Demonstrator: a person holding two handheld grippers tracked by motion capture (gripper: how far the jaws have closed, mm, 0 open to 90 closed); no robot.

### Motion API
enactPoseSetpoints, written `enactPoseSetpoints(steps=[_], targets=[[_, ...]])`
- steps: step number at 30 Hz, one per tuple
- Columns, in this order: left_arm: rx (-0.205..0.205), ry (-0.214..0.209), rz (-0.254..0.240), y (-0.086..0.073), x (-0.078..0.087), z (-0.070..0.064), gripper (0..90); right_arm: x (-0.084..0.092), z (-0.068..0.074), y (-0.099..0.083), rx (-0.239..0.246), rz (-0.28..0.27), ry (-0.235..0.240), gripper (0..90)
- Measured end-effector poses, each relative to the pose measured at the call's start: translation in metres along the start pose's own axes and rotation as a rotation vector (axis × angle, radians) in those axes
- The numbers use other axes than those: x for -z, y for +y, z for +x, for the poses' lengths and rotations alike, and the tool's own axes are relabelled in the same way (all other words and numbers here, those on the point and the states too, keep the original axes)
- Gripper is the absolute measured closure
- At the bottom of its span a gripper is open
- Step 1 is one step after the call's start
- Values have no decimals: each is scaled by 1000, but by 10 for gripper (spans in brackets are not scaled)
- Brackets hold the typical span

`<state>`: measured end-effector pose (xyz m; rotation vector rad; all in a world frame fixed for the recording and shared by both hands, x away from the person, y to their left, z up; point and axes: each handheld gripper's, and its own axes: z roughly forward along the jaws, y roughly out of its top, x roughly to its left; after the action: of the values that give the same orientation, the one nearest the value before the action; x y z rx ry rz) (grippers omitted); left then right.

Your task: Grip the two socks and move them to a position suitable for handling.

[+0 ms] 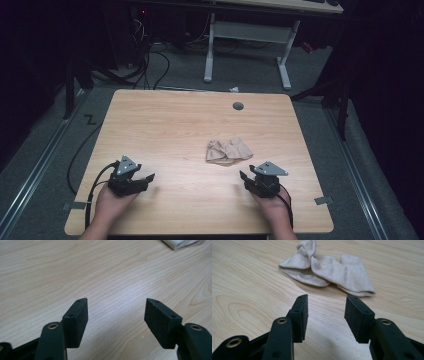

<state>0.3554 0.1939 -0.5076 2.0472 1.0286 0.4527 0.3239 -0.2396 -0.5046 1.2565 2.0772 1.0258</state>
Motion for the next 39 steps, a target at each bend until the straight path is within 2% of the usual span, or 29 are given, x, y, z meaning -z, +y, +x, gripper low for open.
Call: enactPoseSetpoints(steps=[4,7,10,12,13,15,18,20,23,27,39], targets=[[-3,-8,4,-1,1,1,361,0,4,3,10,-12,-2,543],[1,-10,-13,-1,3,2,361,-1,6,7,24,-17,-16,555],[4,-9,-20,-2,5,2,352,-1,7,12,19,-32,-19,571],[6,-11,-18,-3,6,3,352,-1,8,15,12,-24,-18,604],[6,-11,-20,-3,7,3,345,0,8,18,-11,-24,-12,635],[-11,1,-30,-1,9,2,333,1,9,21,-1,-30,-26,654],[-2,0,-31,-1,8,2,331,-1,9,25,-4,-28,-26,656],[0,-1,-25,-1,6,2,332,-3,10,28,-4,-21,-21,654],[-1,-2,-17,0,3,0,333,-11,11,35,6,-9,-3,587],[-4,1,-10,-1,3,-1,335,-19,11,39,-1,-8,6,543],[12,6,-1,-1,8,4,343,-45,14,56,-5,40,45,534]])
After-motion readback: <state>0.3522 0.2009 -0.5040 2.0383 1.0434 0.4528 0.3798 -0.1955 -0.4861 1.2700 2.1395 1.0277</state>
